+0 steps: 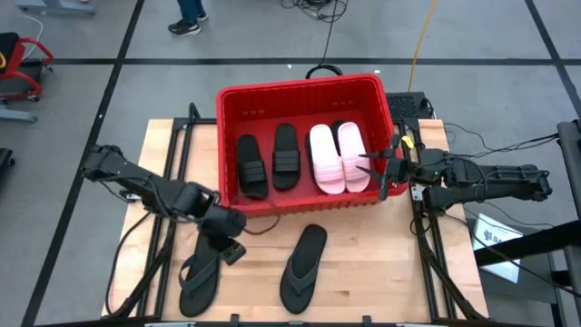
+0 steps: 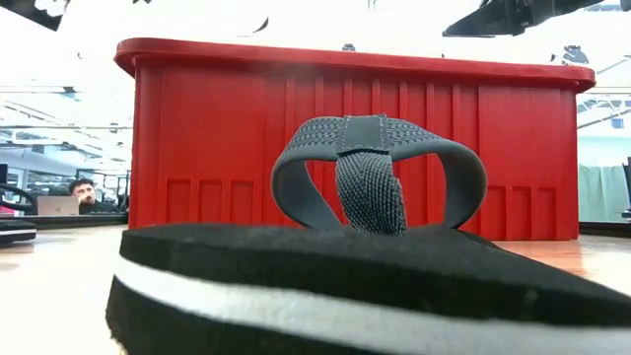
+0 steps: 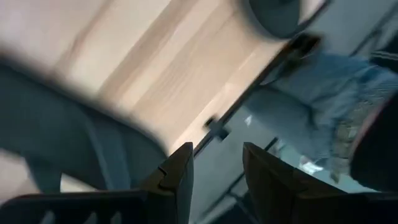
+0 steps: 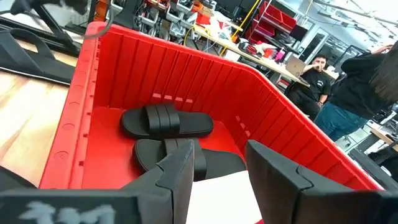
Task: Pick and place slides into bin
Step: Put the black slipper into the red organizer bin
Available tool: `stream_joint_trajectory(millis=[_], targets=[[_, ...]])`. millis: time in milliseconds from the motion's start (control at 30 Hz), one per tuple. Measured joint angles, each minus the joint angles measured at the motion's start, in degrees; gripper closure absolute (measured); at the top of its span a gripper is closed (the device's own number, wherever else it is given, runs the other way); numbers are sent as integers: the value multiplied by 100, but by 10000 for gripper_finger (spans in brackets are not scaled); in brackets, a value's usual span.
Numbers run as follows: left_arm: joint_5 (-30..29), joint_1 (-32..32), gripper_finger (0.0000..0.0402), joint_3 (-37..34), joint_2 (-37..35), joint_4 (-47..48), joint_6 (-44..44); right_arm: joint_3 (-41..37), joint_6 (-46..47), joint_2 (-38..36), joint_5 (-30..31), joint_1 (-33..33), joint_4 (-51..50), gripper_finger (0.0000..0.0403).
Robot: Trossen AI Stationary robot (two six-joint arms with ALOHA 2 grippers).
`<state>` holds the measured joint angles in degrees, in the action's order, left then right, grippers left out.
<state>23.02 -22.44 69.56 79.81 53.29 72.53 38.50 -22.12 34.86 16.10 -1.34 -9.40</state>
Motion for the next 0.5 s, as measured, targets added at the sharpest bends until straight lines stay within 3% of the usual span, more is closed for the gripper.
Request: stream_joint_trajectory(millis=[167,500], targets=[[446,-459,270,-548,-15,-5,667,-2,-1,1,0,0,6,268],[279,-1012,270,-1447,-15,-62,893,-4,-1,1,2,-1,8,268]])
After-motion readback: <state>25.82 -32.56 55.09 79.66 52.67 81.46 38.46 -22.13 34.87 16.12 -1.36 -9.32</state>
